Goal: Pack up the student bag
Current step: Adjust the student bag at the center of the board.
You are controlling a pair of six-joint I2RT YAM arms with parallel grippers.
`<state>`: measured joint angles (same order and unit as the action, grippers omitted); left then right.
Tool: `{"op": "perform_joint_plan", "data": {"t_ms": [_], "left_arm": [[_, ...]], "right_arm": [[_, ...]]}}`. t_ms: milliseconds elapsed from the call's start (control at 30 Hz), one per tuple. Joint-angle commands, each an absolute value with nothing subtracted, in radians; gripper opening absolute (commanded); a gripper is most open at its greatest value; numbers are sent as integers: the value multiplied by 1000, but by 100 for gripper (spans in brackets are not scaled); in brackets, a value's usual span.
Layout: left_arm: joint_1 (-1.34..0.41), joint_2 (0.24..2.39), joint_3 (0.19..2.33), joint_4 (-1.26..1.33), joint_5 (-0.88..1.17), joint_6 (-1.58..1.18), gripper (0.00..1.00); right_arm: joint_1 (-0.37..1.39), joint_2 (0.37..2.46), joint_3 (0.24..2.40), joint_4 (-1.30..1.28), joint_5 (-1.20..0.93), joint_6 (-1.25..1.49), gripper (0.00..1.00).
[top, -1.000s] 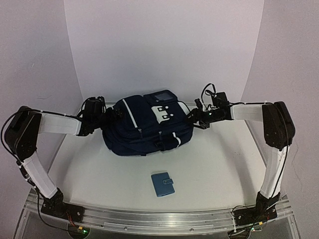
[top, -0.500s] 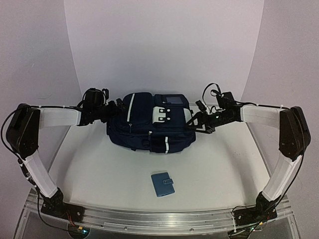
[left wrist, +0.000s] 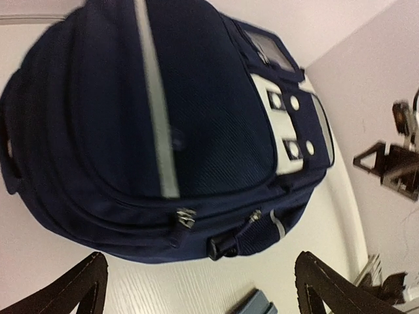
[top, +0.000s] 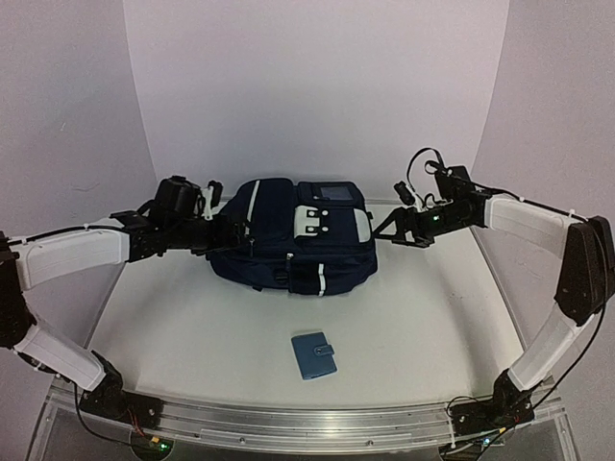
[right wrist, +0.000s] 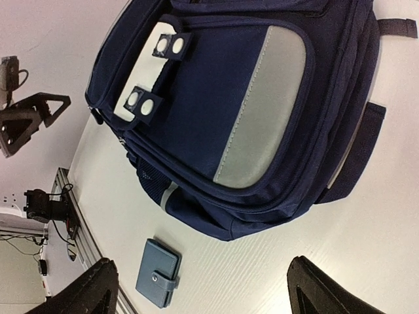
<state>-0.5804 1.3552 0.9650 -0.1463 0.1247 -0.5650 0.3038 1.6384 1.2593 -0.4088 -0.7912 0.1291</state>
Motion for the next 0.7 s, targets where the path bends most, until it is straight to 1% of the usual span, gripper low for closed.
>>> {"op": "perform_joint_plan", "data": {"t_ms": [0, 133, 200, 267, 333, 400, 500, 567, 667], "left_arm": [[-685, 1454, 1123, -290, 46, -500, 100], [-686, 1566, 1222, -331, 32, -478, 100], [-686, 1626, 1276, -370, 24, -460, 100], [-685, 1655, 1283, -364, 36, -467, 100], [-684, 1655, 1285, -340, 64, -487, 100], [-676, 1649, 1306, -359, 53, -517, 100], [-612, 1599, 1329, -387, 96, -657, 100], [-583, 1566, 1354, -400, 104, -699, 100], [-555, 1573, 1455, -490, 77, -690, 100]], "right_arm": [[307, 1707, 1367, -443, -717, 92, 90], [305, 1836, 1458, -448, -709, 88, 90], [305, 1899, 1497, -447, -748, 86, 90], [305, 1965, 1552, -447, -802, 117, 90], [305, 2022, 1596, -451, -866, 150, 86], [306, 2054, 1624, -457, -884, 154, 80], [305, 2010, 1589, -466, -839, 143, 80], [305, 1949, 1547, -482, -834, 147, 84], [305, 1895, 1509, -489, -851, 150, 89]]}}
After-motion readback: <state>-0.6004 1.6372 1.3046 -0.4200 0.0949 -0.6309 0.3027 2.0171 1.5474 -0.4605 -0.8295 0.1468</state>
